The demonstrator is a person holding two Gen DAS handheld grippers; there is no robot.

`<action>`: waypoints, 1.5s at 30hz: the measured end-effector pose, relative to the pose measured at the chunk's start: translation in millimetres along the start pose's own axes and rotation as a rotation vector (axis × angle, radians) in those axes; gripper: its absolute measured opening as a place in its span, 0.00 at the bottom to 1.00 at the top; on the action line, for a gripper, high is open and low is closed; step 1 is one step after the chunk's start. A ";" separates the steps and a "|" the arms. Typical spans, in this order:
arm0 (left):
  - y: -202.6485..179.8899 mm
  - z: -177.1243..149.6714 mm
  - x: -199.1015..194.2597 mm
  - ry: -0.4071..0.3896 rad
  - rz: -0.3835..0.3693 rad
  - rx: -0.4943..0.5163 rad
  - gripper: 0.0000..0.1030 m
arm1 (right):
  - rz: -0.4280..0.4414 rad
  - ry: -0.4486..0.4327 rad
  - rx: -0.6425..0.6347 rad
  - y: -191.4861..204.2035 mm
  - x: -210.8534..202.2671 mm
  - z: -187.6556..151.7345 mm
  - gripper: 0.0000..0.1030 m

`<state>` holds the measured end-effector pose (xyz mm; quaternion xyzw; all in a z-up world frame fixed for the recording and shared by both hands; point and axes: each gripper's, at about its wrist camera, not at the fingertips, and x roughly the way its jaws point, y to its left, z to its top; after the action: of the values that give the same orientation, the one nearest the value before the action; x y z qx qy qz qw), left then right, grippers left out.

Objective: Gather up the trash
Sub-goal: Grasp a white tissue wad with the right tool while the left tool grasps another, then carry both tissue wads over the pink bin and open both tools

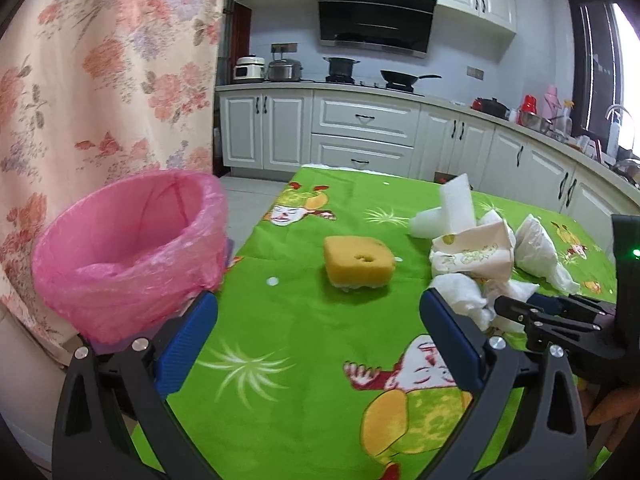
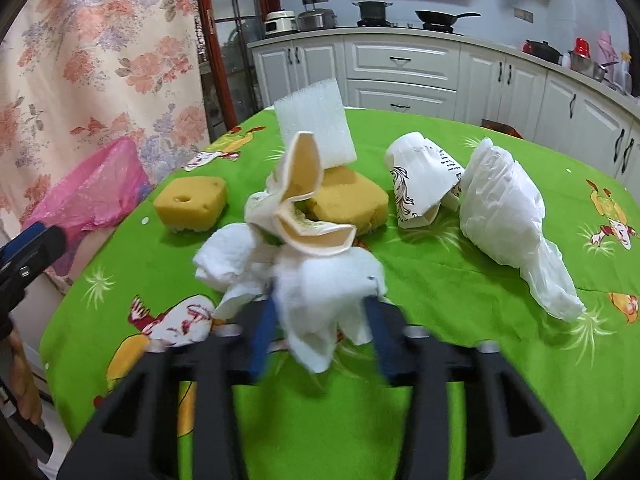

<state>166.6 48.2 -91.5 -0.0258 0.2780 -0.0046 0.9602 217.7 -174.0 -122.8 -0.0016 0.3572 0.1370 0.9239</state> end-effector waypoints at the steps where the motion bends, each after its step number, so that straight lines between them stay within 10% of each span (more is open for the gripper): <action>1: -4.7 1.4 2.8 0.007 -0.007 0.005 0.95 | 0.000 -0.003 -0.007 0.2 -2.4 -1.2 0.24; 21: -97.0 4.9 55.9 0.122 -0.105 0.061 0.94 | -0.025 -0.115 0.112 -70.3 -78.0 -33.7 0.18; 38: -114.7 -8.9 92.6 0.235 -0.115 0.113 0.25 | -0.011 -0.136 0.140 -76.5 -79.9 -37.6 0.18; 45: -98.4 -15.5 73.1 0.204 -0.133 0.068 0.22 | -0.001 -0.132 0.129 -68.4 -78.9 -41.1 0.18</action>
<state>220.7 -52.5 -138.5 -0.0109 0.3716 -0.0800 0.9249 152.1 -263.9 -107.7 0.0665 0.3037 0.1130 0.9437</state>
